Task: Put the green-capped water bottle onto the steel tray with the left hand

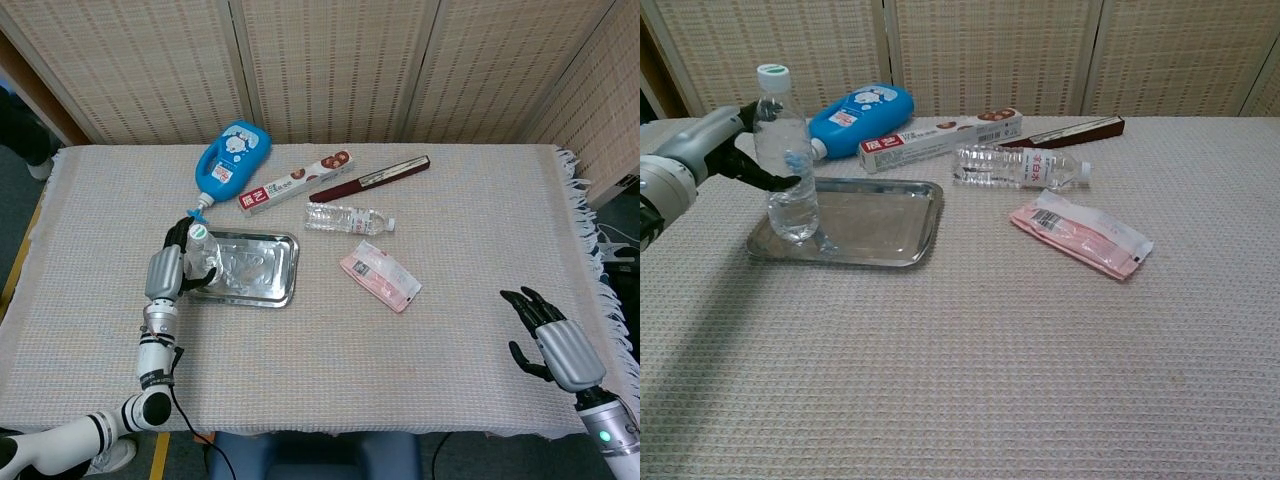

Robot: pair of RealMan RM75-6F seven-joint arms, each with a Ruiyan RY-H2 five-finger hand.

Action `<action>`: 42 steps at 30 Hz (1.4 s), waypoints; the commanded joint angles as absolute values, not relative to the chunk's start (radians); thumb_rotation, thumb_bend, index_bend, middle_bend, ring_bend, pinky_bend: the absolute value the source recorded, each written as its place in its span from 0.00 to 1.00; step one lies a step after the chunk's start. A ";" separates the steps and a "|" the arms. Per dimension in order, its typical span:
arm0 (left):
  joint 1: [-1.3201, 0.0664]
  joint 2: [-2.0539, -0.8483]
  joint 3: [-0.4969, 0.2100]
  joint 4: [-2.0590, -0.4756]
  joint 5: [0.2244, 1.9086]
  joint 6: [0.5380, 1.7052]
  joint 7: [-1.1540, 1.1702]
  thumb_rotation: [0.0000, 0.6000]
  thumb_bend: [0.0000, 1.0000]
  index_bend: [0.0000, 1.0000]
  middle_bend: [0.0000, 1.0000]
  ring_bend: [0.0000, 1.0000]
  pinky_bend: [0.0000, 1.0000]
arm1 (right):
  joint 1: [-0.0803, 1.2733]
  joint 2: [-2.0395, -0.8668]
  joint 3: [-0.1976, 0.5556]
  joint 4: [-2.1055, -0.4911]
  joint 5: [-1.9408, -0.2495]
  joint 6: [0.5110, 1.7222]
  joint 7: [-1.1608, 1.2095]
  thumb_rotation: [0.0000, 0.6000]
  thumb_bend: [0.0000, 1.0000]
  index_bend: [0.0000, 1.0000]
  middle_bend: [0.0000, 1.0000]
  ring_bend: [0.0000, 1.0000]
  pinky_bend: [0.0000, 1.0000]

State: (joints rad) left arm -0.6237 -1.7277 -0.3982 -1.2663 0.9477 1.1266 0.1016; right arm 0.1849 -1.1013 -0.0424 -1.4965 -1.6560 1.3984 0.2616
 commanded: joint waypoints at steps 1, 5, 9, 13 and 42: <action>-0.612 -1.712 -0.392 -1.264 0.943 1.123 0.101 1.00 0.29 0.00 0.00 0.00 0.29 | 0.185 -1.102 -0.042 -1.497 -1.655 1.397 0.263 1.00 0.25 0.01 0.09 0.00 0.20; -0.594 -1.691 -0.384 -1.264 0.946 1.123 0.083 1.00 0.29 0.00 0.00 0.00 0.29 | 0.186 -1.103 -0.044 -1.496 -1.655 1.394 0.259 1.00 0.25 0.01 0.09 0.00 0.20; -0.583 -1.676 -0.378 -1.265 0.956 1.122 0.066 1.00 0.29 0.00 0.00 0.00 0.30 | 0.187 -1.104 -0.043 -1.495 -1.653 1.391 0.256 1.00 0.25 0.01 0.09 0.00 0.20; -0.575 -1.666 -0.371 -1.271 0.964 1.121 0.053 1.00 0.28 0.00 0.00 0.00 0.30 | 0.188 -1.107 -0.042 -1.496 -1.648 1.384 0.254 1.00 0.25 0.01 0.09 0.00 0.20; -0.485 -1.587 -0.222 -1.091 1.179 1.266 0.074 1.00 0.29 0.00 0.00 0.00 0.30 | 0.187 -1.108 -0.046 -1.497 -1.654 1.387 0.253 1.00 0.25 0.01 0.09 0.00 0.20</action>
